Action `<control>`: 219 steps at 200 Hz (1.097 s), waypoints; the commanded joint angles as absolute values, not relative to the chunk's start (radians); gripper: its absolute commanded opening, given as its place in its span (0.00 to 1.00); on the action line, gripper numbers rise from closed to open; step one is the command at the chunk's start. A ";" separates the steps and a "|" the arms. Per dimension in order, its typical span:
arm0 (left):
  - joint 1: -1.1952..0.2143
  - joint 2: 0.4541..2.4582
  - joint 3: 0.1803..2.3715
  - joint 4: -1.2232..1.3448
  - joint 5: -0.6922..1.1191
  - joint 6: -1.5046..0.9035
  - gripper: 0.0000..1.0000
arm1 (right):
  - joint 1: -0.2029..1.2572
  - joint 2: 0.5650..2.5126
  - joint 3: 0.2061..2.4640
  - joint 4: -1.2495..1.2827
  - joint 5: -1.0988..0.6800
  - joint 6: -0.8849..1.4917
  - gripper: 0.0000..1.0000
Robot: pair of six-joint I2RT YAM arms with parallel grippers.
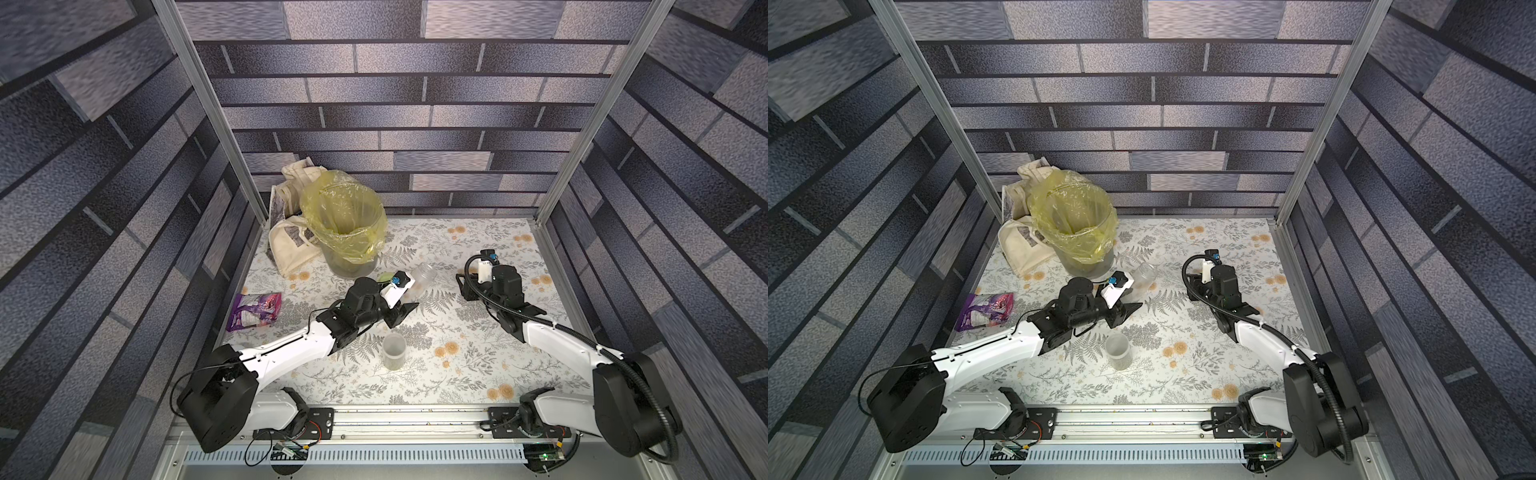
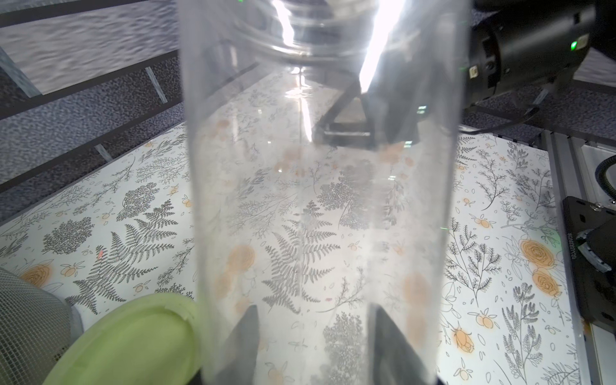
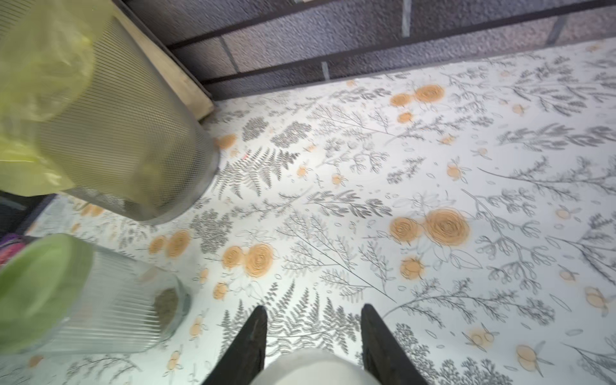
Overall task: Empty moldy mung beans from jars
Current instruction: Place the lid at the center of the board.
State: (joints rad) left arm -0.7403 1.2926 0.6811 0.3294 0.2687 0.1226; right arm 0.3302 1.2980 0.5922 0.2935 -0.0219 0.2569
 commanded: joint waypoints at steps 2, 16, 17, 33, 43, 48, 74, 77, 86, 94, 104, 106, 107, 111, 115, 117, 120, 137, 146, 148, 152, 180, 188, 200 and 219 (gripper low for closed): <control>-0.749 1.256 0.673 0.352 0.254 0.121 0.53 | 0.310 1.356 0.594 0.389 0.084 0.285 0.46; -0.750 1.258 0.673 0.356 0.249 0.121 0.53 | 0.304 1.400 0.631 0.328 0.130 0.295 0.46; -0.750 1.259 0.673 0.355 0.249 0.121 0.53 | 0.304 1.403 0.635 0.323 0.134 0.295 0.46; -0.752 1.259 0.676 0.348 0.239 0.121 0.53 | 0.300 1.444 0.667 0.291 0.173 0.301 0.46; -0.753 1.257 0.672 0.350 0.238 0.124 0.53 | 0.296 1.462 0.672 0.302 0.188 0.306 0.49; -0.754 1.257 0.671 0.350 0.236 0.124 0.53 | 0.296 1.470 0.673 0.306 0.196 0.310 0.50; -0.755 1.250 0.668 0.350 0.230 0.124 0.53 | 0.286 1.514 0.687 0.311 0.228 0.338 0.50; -0.756 1.249 0.666 0.350 0.229 0.124 0.53 | 0.285 1.520 0.687 0.311 0.231 0.341 0.50; -0.755 1.247 0.666 0.350 0.229 0.124 0.53 | 0.284 1.533 0.691 0.315 0.237 0.349 0.51; -0.756 1.248 0.666 0.349 0.229 0.124 0.53 | 0.284 1.545 0.690 0.323 0.238 0.353 0.51; -0.756 1.247 0.667 0.350 0.229 0.121 0.53 | 0.282 1.553 0.687 0.334 0.238 0.362 0.58; -0.756 1.248 0.667 0.350 0.229 0.121 0.53 | 0.282 1.556 0.688 0.335 0.239 0.364 0.60; -0.757 1.248 0.666 0.350 0.229 0.121 0.53 | 0.283 1.557 0.688 0.336 0.240 0.365 0.61; -0.757 1.248 0.667 0.350 0.229 0.121 0.53 | 0.282 1.559 0.687 0.337 0.241 0.369 0.66; -0.758 1.249 0.668 0.350 0.229 0.121 0.53 | 0.283 1.561 0.686 0.340 0.242 0.374 0.69; -0.758 1.249 0.667 0.349 0.229 0.121 0.53 | 0.283 1.562 0.686 0.340 0.243 0.375 0.71; -0.758 1.249 0.667 0.350 0.228 0.121 0.54 | 0.282 1.562 0.685 0.341 0.244 0.375 0.72; -0.762 1.251 0.669 0.350 0.227 0.121 0.54 | 0.282 1.556 0.681 0.348 0.245 0.374 0.83; -0.763 1.252 0.671 0.348 0.227 0.122 0.54 | 0.282 1.548 0.681 0.346 0.242 0.364 0.89; -0.763 1.253 0.671 0.347 0.226 0.121 0.54 | 0.282 1.546 0.682 0.341 0.241 0.362 0.90; -0.762 1.254 0.673 0.345 0.226 0.121 0.54 | 0.282 1.542 0.684 0.335 0.243 0.360 0.90; -0.768 1.262 0.710 0.289 0.229 0.114 0.54 | 0.282 1.473 0.675 0.311 0.241 0.328 0.90; -0.774 1.256 0.717 0.274 0.227 0.111 0.54 | 0.282 1.445 0.666 0.316 0.228 0.321 0.90; -0.781 1.241 0.708 0.276 0.224 0.109 0.54 | 0.283 1.401 0.652 0.326 0.187 0.306 0.89; -0.785 1.226 0.706 0.273 0.215 0.101 0.55 | 0.282 1.331 0.639 0.324 0.109 0.296 0.89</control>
